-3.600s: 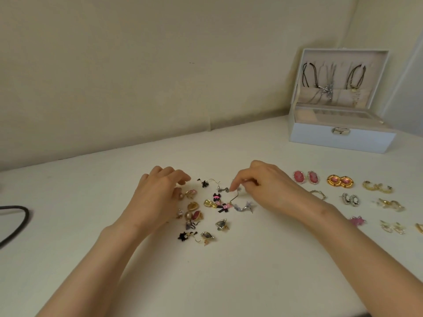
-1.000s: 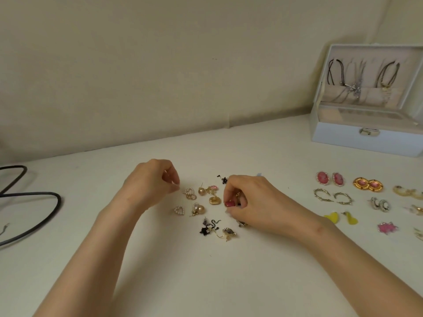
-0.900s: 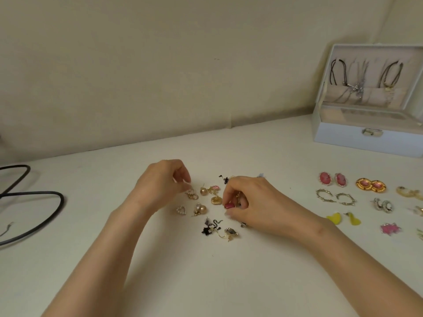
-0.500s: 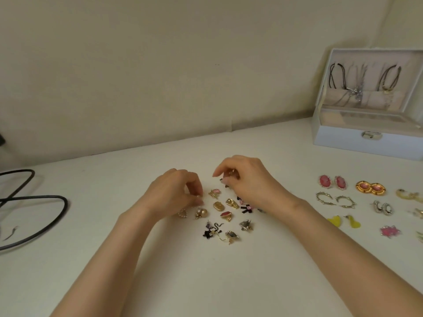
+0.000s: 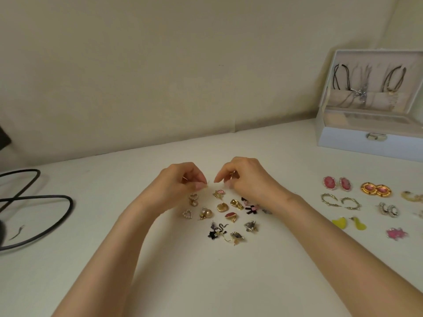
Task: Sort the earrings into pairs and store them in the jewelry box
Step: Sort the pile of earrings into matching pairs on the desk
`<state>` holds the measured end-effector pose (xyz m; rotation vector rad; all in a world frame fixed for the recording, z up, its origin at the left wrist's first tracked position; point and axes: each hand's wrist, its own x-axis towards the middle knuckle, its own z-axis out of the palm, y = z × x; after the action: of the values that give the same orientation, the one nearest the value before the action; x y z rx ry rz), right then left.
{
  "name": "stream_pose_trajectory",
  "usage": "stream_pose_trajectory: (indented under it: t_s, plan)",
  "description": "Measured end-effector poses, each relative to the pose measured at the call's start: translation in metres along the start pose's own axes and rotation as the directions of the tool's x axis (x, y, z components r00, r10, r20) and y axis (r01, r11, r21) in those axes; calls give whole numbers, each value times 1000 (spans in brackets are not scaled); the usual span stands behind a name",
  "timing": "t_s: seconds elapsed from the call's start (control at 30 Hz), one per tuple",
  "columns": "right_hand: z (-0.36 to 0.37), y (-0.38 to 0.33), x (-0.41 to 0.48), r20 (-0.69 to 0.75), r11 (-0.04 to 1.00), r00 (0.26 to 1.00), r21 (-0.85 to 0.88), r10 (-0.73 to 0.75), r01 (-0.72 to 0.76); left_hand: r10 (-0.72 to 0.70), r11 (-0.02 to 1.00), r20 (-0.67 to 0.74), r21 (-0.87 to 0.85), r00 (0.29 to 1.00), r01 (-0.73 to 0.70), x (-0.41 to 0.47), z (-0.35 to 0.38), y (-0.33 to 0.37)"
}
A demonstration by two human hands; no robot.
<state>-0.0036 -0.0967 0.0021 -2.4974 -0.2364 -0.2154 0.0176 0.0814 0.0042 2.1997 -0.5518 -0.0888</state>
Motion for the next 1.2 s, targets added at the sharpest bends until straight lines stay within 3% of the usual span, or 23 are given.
stream_pose_trajectory:
  t_s: [0.1,0.3,0.47,0.63,1.0,1.2]
  plan:
    - [1,2,-3,99,999,995,-49,-11,16,2,990,1,142,1000,-2,0,11,1]
    - [8,6,-1,76,992,997,-123,-9,19,-31,918,21,397,999,20,4,15,-5]
    - [4,7,-1,85,998,996,-66,2,4,20,925,-43,380,999,-3,4,16,-3]
    - [0,7,-1,-18,998,999,64,29,-27,84,946,-87,321,993,-52,3,19,0]
    - [2,-1,-2,-31,997,999,69,27,-24,120,942,-155,330,981,-63,10,37,1]
    - [-1,-3,-1,-93,995,993,72,72,-65,246,906,-169,389,954,-164,9,35,1]
